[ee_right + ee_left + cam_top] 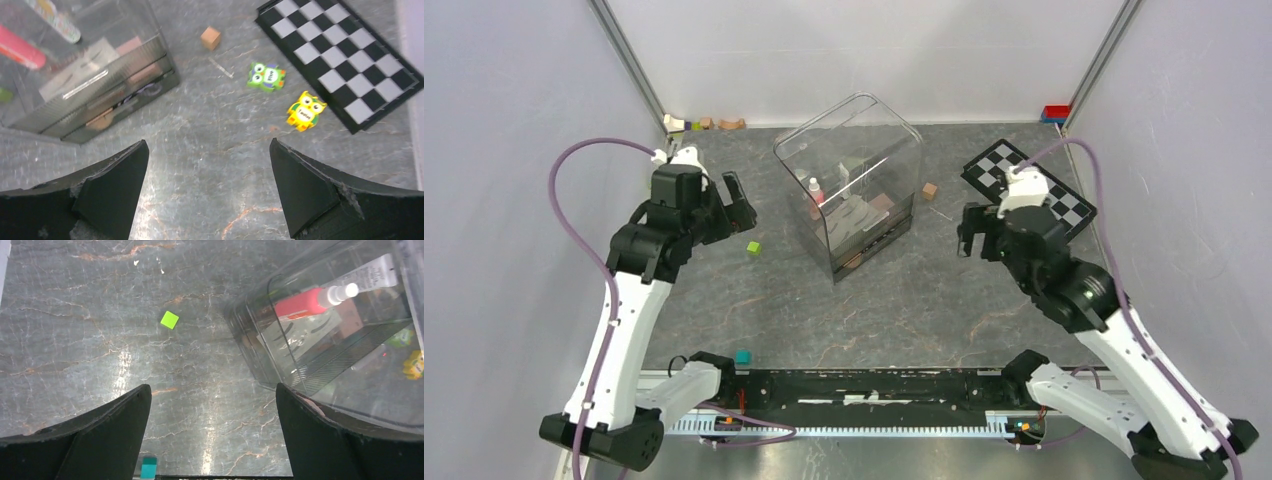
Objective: Organize the makeup
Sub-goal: Reset both arms
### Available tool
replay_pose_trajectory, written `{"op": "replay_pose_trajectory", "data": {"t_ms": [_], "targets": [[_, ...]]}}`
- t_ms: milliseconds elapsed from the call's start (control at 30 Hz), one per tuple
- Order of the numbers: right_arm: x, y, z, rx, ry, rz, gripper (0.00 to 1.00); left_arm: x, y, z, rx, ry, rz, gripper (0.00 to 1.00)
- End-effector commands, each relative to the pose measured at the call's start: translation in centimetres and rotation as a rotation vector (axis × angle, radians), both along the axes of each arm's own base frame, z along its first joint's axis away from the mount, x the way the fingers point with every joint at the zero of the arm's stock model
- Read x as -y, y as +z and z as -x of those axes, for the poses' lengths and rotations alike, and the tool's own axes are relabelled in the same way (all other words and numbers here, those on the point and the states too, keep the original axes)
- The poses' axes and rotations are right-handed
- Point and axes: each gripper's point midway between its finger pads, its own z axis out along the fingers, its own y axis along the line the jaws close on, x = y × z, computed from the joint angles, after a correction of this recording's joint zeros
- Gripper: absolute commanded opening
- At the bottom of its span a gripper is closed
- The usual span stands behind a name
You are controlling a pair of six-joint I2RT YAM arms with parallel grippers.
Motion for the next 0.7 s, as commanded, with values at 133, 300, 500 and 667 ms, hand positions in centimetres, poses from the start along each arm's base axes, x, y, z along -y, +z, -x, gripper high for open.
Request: {"op": "replay_pose_trajectory", "data": {"t_ms": [133, 300, 500, 667], "targets": [[6.1, 1.4, 1.3, 0.198, -0.211, 0.038, 0.98, -0.8, 1.2, 3.2, 0.066, -0.030, -0.015, 1.00], [6.9, 1.1, 2.0, 0.303, -0.228, -0.031, 0.98, -1.0, -0.1, 4.3, 0.108, -0.023, 0.005, 1.00], [7.6, 0.8, 2.5, 0.320, -0.246, -0.035, 0.98, -1.2, -1.0, 4.9, 0.112, -0.013, 0.008, 1.00], [7.6, 0.0, 2.5, 0.301, -0.242, -0.013, 0.98, -1.5, -1.2, 5.2, 0.111, 0.000, 0.001, 1.00]]}}
